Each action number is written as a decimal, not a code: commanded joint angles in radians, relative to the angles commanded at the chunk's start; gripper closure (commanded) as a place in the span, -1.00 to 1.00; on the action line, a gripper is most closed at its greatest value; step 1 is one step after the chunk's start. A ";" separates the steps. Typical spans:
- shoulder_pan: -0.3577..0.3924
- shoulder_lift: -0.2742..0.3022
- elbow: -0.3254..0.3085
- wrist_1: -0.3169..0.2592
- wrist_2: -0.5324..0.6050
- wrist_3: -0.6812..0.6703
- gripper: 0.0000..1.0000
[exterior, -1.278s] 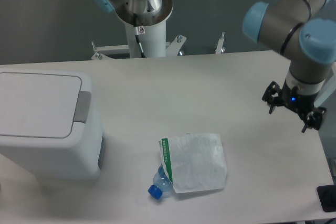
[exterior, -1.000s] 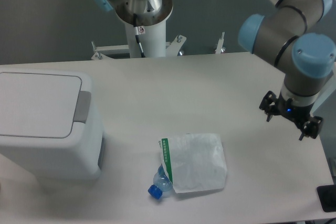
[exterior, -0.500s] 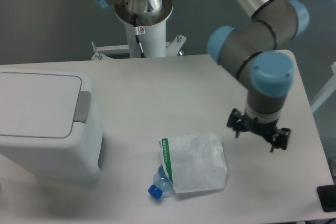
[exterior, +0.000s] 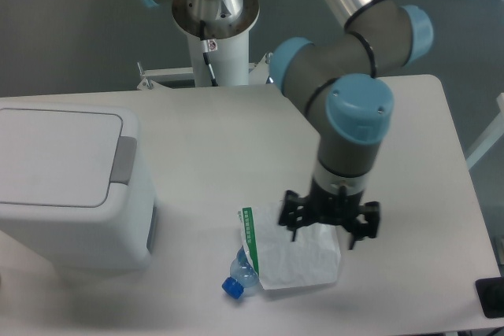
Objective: Open the trash can
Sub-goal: 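Move the gripper from its start pose over to the trash can lid, then lower the gripper onto the lid's grey handle and push it open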
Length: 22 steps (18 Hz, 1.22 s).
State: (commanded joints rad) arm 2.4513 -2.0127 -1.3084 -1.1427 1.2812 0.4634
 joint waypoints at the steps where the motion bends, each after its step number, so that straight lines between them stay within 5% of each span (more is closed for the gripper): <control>1: -0.003 0.017 -0.014 -0.018 -0.025 -0.008 -1.00; 7: -0.037 0.153 -0.117 -0.074 -0.132 -0.008 -1.00; 13: -0.068 0.229 -0.129 -0.147 -0.192 -0.054 -1.00; 22: -0.078 0.253 -0.135 -0.141 -0.214 -0.130 -1.00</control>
State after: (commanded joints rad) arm 2.3731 -1.7595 -1.4435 -1.2840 1.0676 0.3331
